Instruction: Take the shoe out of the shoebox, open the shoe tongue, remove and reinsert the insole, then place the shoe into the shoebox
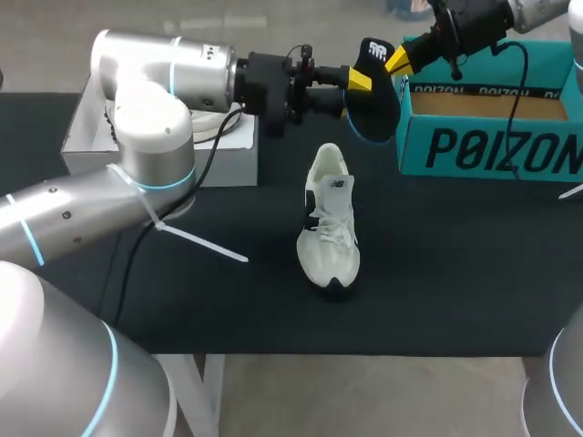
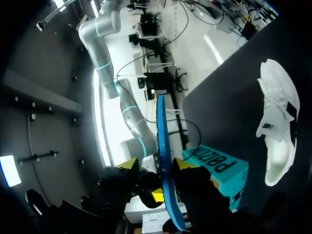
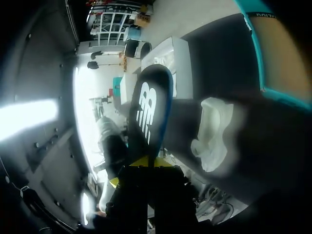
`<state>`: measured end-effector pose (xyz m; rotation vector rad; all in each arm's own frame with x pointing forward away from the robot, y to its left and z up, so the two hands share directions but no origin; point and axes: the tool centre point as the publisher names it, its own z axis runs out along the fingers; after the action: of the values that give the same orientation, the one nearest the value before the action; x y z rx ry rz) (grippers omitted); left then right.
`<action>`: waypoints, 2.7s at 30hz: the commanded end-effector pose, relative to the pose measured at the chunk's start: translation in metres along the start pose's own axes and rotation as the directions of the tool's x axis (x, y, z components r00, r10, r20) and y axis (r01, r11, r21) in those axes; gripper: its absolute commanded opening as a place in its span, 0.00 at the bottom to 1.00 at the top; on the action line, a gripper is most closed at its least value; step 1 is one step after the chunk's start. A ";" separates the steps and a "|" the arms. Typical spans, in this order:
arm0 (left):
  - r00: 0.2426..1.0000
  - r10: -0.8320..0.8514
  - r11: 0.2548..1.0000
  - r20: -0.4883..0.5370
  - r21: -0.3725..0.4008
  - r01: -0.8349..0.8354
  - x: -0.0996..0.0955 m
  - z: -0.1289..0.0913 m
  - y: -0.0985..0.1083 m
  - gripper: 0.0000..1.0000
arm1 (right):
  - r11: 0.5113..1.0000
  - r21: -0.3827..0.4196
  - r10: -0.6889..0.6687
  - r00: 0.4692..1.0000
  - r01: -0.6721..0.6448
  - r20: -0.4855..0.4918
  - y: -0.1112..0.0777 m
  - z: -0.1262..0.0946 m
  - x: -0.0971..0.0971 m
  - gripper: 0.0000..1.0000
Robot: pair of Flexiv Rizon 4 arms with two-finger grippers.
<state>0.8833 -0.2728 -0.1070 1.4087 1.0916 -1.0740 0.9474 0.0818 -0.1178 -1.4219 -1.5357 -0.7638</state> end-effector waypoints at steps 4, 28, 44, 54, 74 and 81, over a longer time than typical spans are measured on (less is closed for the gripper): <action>1.000 -0.023 1.000 -0.004 -0.014 0.023 0.008 0.003 0.007 0.08 | 1.000 -0.001 0.001 1.000 -0.001 0.000 -0.002 -0.005 0.002 0.00; 0.999 -0.039 0.997 0.014 -0.062 0.040 0.024 -0.004 0.017 0.00 | 0.994 -0.111 -0.007 0.989 0.024 0.151 -0.010 -0.039 0.005 1.00; 0.995 -0.099 0.992 0.009 -0.073 0.099 0.029 -0.009 0.020 0.00 | 0.991 -0.127 -0.015 0.989 0.034 0.149 -0.011 -0.042 0.006 1.00; 0.995 -0.099 0.992 0.009 -0.073 0.099 0.029 -0.009 0.020 0.00 | 0.991 -0.127 -0.015 0.989 0.034 0.149 -0.011 -0.042 0.006 1.00; 0.995 -0.099 0.992 0.009 -0.073 0.099 0.029 -0.009 0.020 0.00 | 0.991 -0.127 -0.015 0.989 0.034 0.149 -0.011 -0.042 0.006 1.00; 0.995 -0.099 0.992 0.009 -0.073 0.099 0.029 -0.009 0.020 0.00 | 0.991 -0.127 -0.015 0.989 0.034 0.149 -0.011 -0.042 0.006 1.00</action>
<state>0.9086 -0.2623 -0.1304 1.3049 1.1949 -1.0989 0.9458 0.0455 -0.0930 -1.5854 -1.6432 -0.8010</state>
